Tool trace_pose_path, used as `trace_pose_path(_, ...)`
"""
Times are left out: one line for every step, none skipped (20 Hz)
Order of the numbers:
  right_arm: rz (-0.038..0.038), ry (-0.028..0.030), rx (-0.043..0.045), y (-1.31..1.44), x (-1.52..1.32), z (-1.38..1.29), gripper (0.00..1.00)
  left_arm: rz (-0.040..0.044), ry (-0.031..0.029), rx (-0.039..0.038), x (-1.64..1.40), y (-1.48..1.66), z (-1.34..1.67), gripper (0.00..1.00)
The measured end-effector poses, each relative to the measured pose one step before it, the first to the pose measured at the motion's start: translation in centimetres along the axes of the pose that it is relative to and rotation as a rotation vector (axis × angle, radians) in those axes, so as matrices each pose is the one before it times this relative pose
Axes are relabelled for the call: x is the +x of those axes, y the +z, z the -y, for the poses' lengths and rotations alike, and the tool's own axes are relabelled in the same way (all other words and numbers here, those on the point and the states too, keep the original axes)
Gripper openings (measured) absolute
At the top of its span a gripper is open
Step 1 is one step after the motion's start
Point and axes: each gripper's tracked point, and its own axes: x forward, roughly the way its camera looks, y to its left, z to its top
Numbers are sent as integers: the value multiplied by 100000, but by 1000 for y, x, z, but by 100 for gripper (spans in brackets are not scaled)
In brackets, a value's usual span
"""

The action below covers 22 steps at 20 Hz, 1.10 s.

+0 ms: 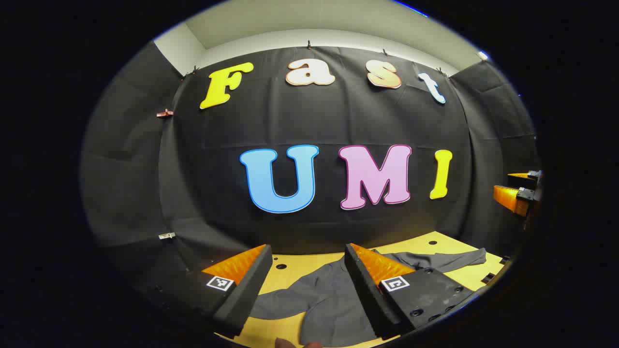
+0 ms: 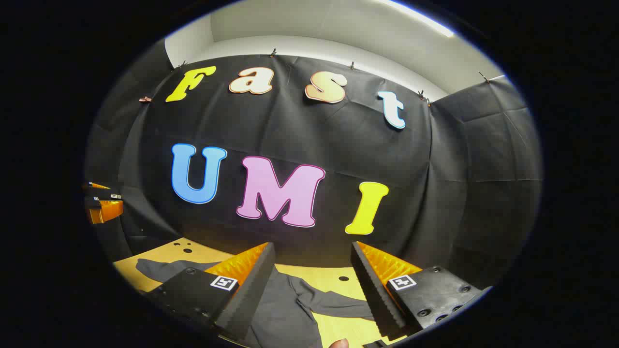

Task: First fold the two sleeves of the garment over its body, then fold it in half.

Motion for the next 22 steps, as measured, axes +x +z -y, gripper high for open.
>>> trace_pose_path(-313, -29, -241, -232, 79, 26, 97, 527, -561, 387, 63, 192, 91, 95)
trace_pose_path(-28, -20, -134, -14, 89, -8, 97, 512, -452, 609, 43, 67, 214, 95)
trace_pose_path(-177, 106, -3, -77, 83, -25, 97, 322, -295, 587, 181, 242, 142, 95)
trace_pose_path(92, -69, 227, 23, 66, -7, 92, 136, -460, 145, 179, -18, 153, 95)
trace_pose_path(-65, -179, 224, -9, 197, 3, 97, 59, -653, -47, 87, 105, 282, 95)
trace_pose_path(80, -227, 137, 3, 84, 54, 97, 1, -617, -21, 102, -120, 286, 99)
trace_pose_path(169, -291, -131, -201, 162, 88, 97, 117, -654, 97, 180, 133, 337, 95)
trace_pose_path(-56, 43, -7, -1, 72, 58, 97, -29, 1, 122, -13, -136, 120, 95)
trace_pose_path(-201, 197, 66, -94, 151, -111, 97, 225, 683, 116, 112, 224, -50, 95)
trace_pose_path(-138, 66, 82, -7, 158, -79, 97, 524, 482, -203, 36, 73, -1, 95)
trace_pose_path(-58, -60, 125, -2, 34, 36, 97, 177, -290, -188, 51, 123, 95, 95)
trace_pose_path(26, -170, 119, -40, 85, 37, 97, 587, -586, -32, -7, 26, 337, 95)
trace_pose_path(-139, 137, 234, -101, 192, 77, 97, 177, -281, 270, 62, 153, 147, 95)
trace_pose_path(-78, 51, 273, -18, 36, -14, 97, -33, -104, 411, 17, -163, -47, 95)
trace_pose_path(23, -105, 60, -17, -8, -12, 97, -22, -257, 255, -14, 46, 5, 95)
trace_pose_path(188, -189, -101, 0, -24, 96, 97, 5, 49, 2, -19, -130, 22, 95)
trace_pose_path(161, 6, -213, -14, -41, 17, 97, 16, 126, -347, 72, 59, -50, 95)
trace_pose_path(250, -8, -430, 81, 176, 62, 97, -14, -116, -573, 190, 10, 243, 95)
trace_pose_path(-32, -119, -634, -83, 187, 272, 97, 27, -287, -735, 133, 44, 224, 95)
trace_pose_path(-177, -418, -218, -32, 252, 374, 97, -137, -247, -645, 203, -172, 295, 95)
trace_pose_path(-329, -473, 281, -45, 201, 574, 97, -302, -314, -695, 204, 6, 326, 95)
trace_pose_path(-104, -768, 923, -13, 227, 737, 97, -156, -225, -597, 156, -227, 434, 95)
